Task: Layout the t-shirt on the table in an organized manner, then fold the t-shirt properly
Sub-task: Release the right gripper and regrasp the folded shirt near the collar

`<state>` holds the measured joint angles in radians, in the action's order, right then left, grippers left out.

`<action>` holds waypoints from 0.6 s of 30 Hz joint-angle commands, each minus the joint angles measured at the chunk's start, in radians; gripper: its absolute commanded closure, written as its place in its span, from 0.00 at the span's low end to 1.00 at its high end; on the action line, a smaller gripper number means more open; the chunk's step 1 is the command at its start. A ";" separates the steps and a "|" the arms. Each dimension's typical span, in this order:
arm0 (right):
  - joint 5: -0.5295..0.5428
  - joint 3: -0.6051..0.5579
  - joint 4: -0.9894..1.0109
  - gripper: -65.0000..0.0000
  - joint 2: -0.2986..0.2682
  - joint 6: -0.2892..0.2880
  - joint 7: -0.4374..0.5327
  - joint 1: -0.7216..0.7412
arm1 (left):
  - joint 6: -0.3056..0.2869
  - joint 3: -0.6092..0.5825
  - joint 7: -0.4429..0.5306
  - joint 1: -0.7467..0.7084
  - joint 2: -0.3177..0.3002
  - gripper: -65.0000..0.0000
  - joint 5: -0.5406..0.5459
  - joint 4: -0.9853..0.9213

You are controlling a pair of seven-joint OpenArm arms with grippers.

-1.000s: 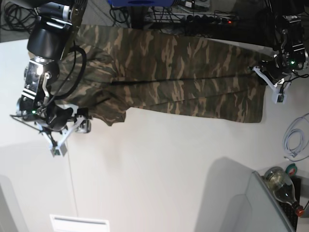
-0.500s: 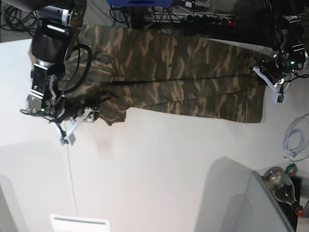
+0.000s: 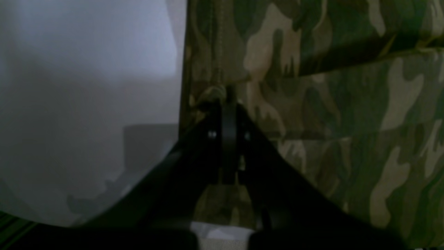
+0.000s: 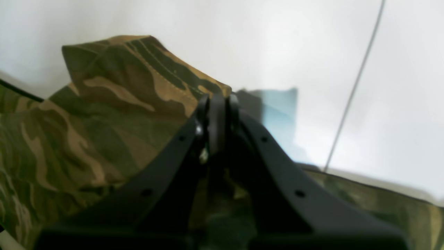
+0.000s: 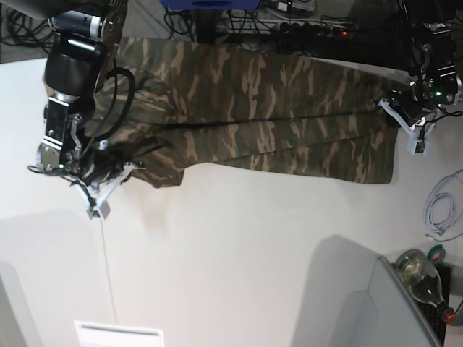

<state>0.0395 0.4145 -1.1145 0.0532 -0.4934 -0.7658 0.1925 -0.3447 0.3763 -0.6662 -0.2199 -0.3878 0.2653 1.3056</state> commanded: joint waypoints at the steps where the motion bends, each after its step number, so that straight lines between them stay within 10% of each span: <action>1: 0.009 -0.001 -0.043 0.97 -0.003 -0.003 0.012 0.022 | 0.000 0.008 0.012 0.003 -0.020 1.00 0.002 0.013; 18: 0.009 -0.010 -0.304 1.00 0.003 -0.008 -0.031 -0.017 | 0.000 0.008 0.012 0.006 -0.020 1.00 0.002 0.013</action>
<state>0.0425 0.4057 -1.3960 0.0624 -0.4965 -0.8200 0.1535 -0.3450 0.3763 -0.6662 -0.2195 -0.3874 0.2657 1.3056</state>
